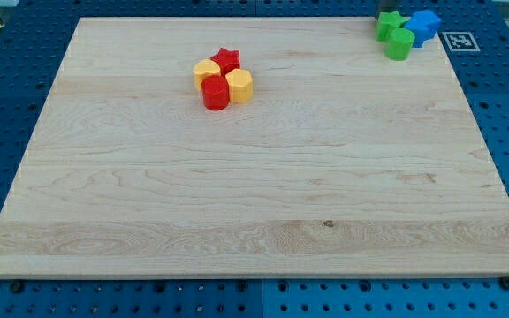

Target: Place the blue cube below the green circle

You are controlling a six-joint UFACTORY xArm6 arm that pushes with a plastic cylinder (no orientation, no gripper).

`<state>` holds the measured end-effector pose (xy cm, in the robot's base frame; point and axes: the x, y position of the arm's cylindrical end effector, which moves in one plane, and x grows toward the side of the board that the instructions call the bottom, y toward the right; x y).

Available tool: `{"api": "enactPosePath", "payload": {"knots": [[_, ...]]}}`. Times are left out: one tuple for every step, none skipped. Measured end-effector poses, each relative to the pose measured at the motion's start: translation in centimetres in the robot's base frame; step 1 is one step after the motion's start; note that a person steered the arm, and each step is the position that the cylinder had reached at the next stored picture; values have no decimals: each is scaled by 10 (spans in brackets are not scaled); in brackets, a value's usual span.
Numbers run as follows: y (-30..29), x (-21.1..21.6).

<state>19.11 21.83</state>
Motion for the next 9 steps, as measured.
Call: {"api": "enactPosePath", "payload": {"knots": [[39, 1], [83, 1], [83, 10], [82, 27], [80, 42], [79, 58], [79, 88], [76, 115], [60, 130]]}}
